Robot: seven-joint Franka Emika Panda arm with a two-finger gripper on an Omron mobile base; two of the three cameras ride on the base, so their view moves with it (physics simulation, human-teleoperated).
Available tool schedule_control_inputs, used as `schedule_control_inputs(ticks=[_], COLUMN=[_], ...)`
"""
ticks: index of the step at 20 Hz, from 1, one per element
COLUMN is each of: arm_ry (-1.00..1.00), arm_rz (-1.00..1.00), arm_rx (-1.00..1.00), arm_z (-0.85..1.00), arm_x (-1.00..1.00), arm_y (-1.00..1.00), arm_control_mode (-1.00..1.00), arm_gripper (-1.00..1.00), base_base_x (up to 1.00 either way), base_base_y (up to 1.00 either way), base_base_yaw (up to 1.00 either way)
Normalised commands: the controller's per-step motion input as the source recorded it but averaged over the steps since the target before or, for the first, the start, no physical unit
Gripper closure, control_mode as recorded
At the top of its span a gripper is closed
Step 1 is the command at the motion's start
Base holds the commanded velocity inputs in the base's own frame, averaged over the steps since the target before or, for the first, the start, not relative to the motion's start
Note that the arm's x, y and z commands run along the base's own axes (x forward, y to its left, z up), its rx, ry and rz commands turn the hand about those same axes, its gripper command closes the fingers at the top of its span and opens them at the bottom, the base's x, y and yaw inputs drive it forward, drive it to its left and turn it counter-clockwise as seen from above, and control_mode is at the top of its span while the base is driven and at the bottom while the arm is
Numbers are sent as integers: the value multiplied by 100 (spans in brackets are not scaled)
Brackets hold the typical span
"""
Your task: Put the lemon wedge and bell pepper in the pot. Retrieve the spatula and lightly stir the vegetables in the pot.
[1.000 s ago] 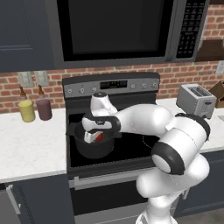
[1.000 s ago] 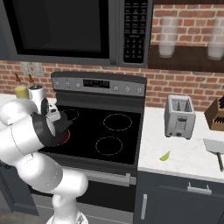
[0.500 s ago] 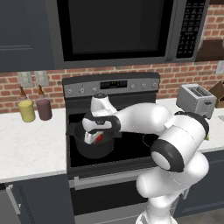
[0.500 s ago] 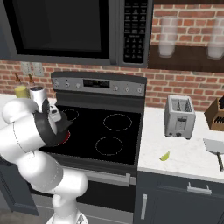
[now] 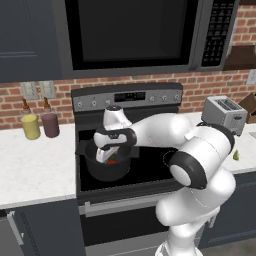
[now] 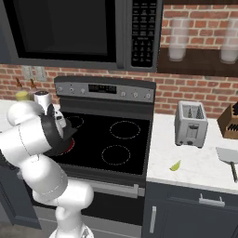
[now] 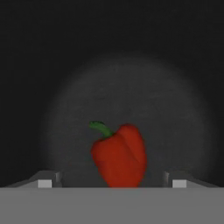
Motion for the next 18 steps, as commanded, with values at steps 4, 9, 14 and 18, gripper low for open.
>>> schedule_control_inputs(ticks=[4,9,14,18], arm_ry=[1,0,-5,-17], arm_rz=[0,1,0,0], arm_rx=[0,0,0,1], arm_z=[0,1,34,60], arm_x=[11,2,-2,-15], arm_y=[0,0,0,-1], arm_control_mode=[-100,-100,-100,-100], arm_gripper=[-100,-100,-100,-100], base_base_x=[0,0,0,0], base_base_y=[0,0,0,0], base_base_yaw=[0,0,0,0])
